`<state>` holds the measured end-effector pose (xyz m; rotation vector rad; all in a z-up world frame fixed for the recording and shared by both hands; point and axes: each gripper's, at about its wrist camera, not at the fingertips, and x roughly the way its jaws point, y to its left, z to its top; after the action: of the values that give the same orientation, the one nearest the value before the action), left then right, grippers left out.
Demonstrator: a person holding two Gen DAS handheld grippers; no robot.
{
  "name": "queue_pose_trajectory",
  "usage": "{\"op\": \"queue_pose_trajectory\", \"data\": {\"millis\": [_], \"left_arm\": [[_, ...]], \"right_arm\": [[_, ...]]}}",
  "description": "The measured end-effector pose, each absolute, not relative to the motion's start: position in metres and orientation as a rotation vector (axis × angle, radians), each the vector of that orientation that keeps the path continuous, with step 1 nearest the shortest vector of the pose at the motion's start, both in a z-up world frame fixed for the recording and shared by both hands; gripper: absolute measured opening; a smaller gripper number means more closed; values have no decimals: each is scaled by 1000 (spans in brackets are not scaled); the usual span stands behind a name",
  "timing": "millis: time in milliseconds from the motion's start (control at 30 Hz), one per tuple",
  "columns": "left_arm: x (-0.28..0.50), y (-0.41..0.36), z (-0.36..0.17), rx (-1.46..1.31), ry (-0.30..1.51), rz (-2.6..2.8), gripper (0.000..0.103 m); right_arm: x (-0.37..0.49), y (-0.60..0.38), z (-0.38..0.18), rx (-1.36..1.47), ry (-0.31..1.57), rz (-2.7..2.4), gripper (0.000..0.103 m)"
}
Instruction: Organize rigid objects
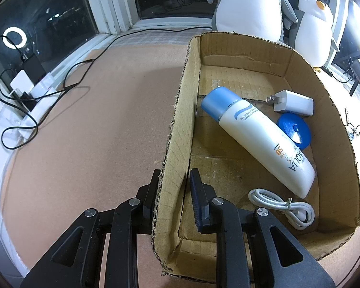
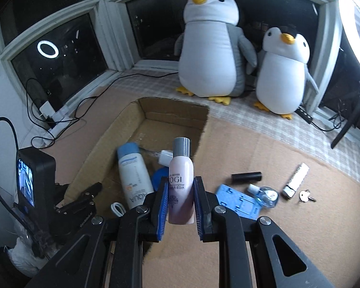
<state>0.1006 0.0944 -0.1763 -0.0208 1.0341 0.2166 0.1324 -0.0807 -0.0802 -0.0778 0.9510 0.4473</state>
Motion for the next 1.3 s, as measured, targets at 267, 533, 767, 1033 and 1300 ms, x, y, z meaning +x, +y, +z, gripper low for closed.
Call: {"op": "queue_pose_trajectory", "data": {"millis": [267, 533, 767, 1033, 1300], "left_arm": [[101, 94, -178, -25, 1033, 216, 20], [100, 93, -178, -24, 1033, 216, 20], [100, 94, -177, -29, 1032, 214, 20], [99, 96, -177, -35, 1031, 207, 20], [98, 98, -177, -35, 1028, 199, 20]], "right_arm": [[140, -54, -94, -86, 980, 495, 18], [146, -40, -109, -83, 1019, 528, 18], [148, -32, -108, -90, 1020, 554, 18], [145, -34, -102, -86, 978, 537, 55], [145, -49, -97, -63, 972, 509, 56]]}}
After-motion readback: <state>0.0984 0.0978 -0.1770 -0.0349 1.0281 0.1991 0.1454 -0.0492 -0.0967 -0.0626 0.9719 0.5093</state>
